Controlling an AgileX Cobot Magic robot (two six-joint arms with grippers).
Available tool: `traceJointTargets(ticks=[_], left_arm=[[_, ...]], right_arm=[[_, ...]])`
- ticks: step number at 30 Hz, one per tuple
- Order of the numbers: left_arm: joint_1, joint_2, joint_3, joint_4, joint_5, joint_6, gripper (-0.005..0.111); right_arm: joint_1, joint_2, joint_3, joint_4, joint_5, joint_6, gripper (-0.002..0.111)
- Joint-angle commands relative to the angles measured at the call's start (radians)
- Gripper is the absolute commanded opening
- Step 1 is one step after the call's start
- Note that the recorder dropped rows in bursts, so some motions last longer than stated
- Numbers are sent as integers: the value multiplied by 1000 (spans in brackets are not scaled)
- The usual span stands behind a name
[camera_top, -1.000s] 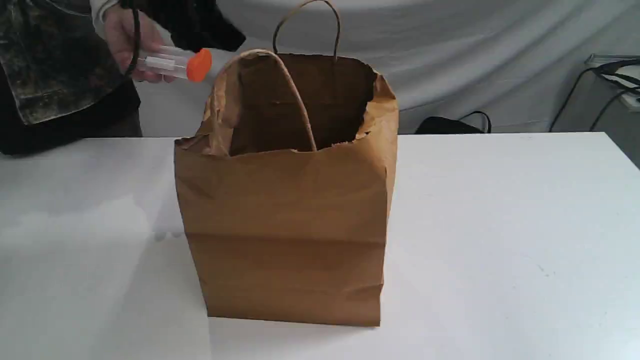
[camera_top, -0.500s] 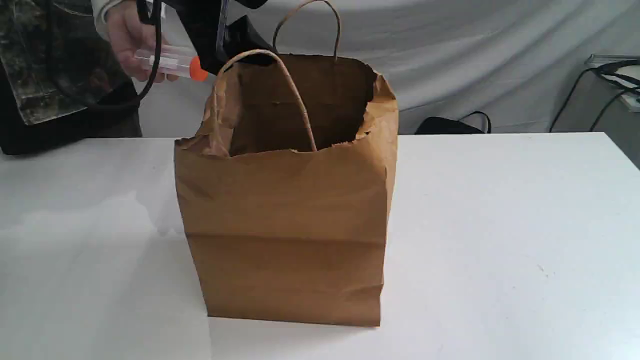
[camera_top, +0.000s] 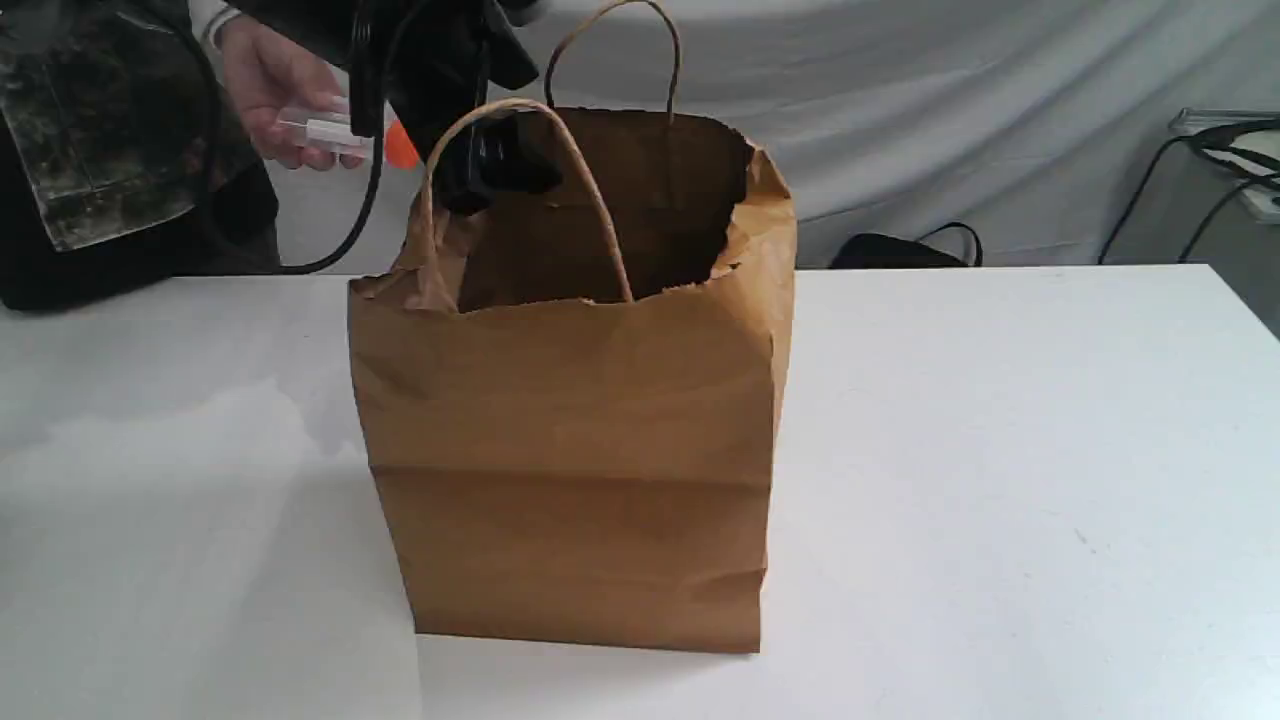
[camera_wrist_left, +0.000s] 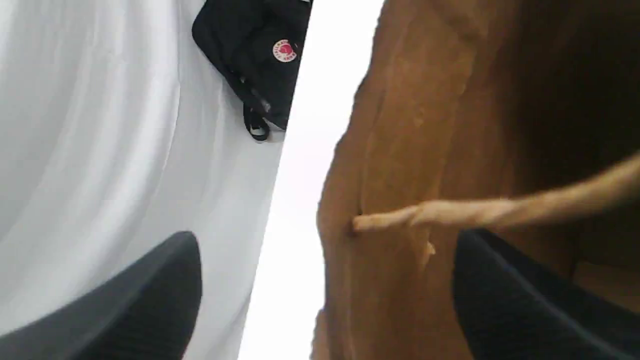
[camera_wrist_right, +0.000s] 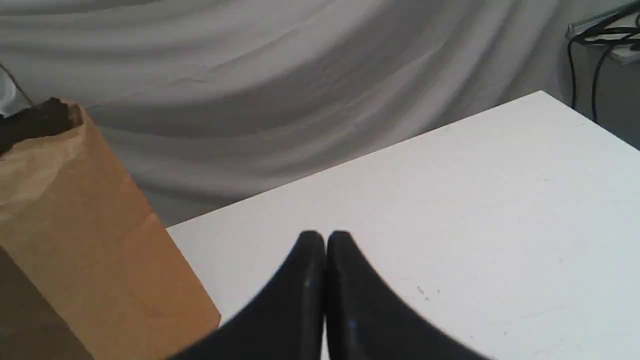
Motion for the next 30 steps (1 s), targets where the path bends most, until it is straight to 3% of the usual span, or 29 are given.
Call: traceJointTargets(ticks=[1,4,7,12,17,24,30], left_arm=[[-4,4,-4,6,-11,-16,71],[-4,4,-4,6,29,-16,70],[-4,4,-4,8,61,-25,62],[-4,4,-4,12,71,-76,27],[-4,4,-4,12,71,-95,1],[-4,4,-4,12,71,-101,0],[-4,4,-4,12,73,-150,0]], right_arm=[[0,-5,3,-2,6,-3,0],[0,-5,3,-2,6,-3,0],[0,-5,3,-2,6,-3,0],[0,-5,3,-2,0,-3,0],[0,-5,3,32,-22,-3,0],[20,-5,3,73,-151,-5,0],[176,-5,1,34,-315,-5,0]])
